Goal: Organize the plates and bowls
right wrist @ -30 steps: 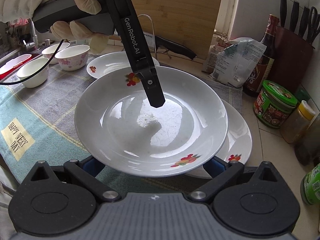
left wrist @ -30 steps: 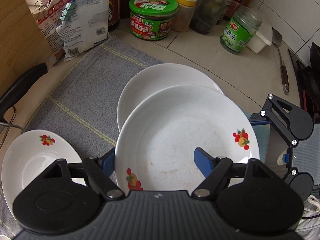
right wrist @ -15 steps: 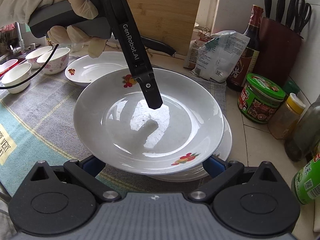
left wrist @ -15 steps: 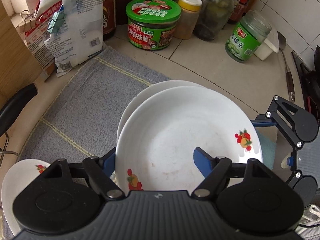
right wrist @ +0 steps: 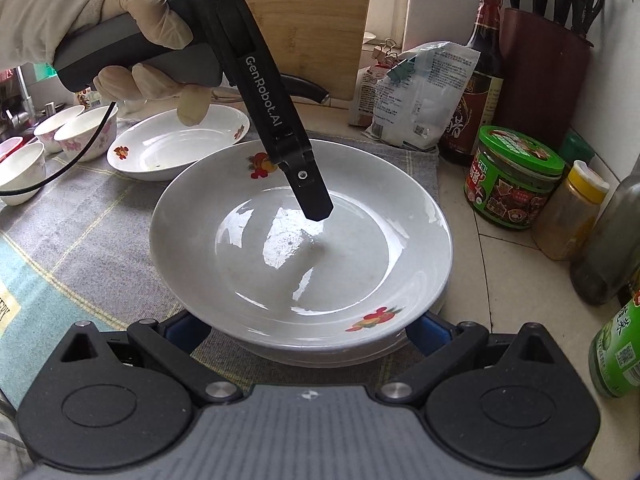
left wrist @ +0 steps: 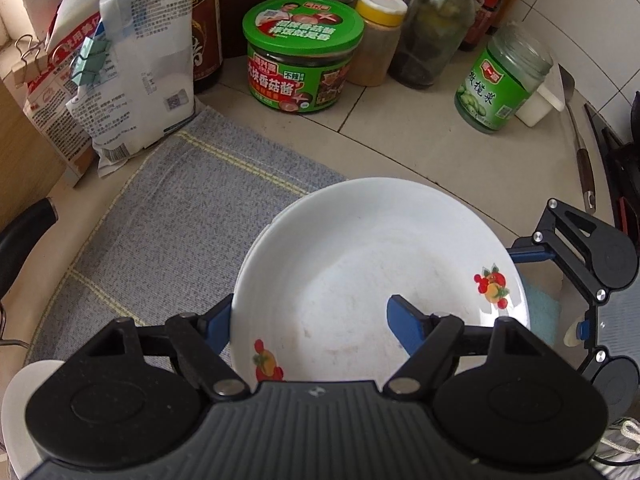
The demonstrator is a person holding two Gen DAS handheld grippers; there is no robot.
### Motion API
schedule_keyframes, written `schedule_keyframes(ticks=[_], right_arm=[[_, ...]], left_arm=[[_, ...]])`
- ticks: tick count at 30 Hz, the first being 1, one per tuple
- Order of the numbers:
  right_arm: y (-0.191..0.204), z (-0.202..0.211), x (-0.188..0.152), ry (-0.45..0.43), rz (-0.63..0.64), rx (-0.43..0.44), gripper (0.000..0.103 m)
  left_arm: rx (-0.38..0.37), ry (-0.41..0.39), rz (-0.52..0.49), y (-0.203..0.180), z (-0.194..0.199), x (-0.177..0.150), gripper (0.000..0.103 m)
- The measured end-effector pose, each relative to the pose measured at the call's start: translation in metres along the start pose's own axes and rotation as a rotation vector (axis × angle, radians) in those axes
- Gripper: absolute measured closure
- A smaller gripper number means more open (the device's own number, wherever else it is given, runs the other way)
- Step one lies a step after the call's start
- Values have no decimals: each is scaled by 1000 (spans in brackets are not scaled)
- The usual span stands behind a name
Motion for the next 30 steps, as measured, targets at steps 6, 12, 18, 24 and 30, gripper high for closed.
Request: schedule_keyframes(ticks=[6,12,18,24,30], right_arm=[[-2,1,0,-1,-7,-8,0],[-4,3,-1,1,-20,-15,0],[-7,5,-7,-3,-80,6,0],[-3,3,-11,18,-48,-3,0],[-3,3,-11,24,-40,-9,0]], left_arm=[[13,-7,-16,-3,-3,2,25],[20,-7,-30,-7,-8,4,25],[18,-2,-42,-12,-15,5,25],[13,-1,-41,-10,-17,5,24],[13,-4,-29,-10,-17,6,22]])
Point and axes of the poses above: each gripper's, at about its wrist camera, not at the fingertips, and z roughly against the way its jaws point, y to its left, x to its top, the point moved 10 cm from there along -z, roughly the way its jaws point, and after that the axes turned 12 degrees about x, right-handed, at the moved point
